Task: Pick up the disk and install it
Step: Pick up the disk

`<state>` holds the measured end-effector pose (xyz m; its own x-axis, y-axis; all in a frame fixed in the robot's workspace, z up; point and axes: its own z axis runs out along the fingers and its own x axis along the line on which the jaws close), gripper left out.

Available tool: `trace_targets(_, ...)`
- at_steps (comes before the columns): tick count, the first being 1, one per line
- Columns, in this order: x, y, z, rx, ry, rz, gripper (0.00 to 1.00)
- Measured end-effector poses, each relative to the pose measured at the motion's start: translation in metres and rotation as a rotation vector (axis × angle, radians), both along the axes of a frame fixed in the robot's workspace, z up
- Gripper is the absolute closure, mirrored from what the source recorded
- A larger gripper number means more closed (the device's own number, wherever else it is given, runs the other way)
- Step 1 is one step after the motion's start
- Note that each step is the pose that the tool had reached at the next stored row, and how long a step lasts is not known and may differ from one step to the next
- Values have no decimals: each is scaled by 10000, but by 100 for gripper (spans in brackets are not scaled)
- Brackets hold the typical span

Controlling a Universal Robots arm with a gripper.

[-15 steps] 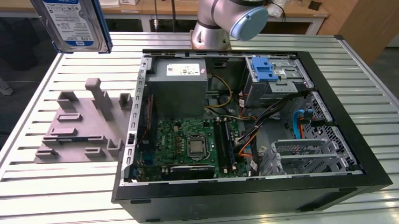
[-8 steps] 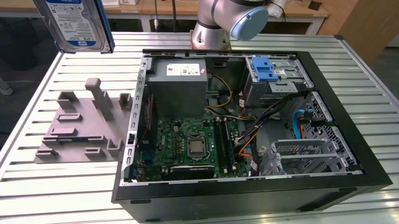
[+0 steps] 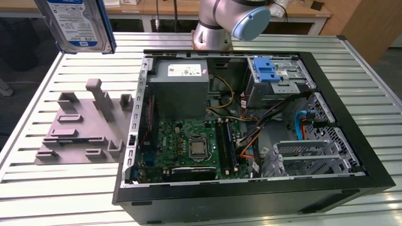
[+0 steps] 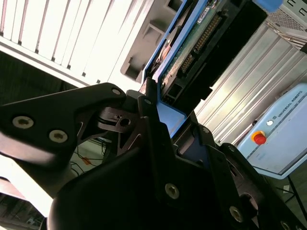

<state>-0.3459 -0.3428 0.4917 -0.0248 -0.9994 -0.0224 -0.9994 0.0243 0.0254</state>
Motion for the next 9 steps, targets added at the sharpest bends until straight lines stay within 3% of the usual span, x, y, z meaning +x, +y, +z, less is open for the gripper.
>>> trace_targets(9, 24, 0, 0, 0, 0, 0, 64)
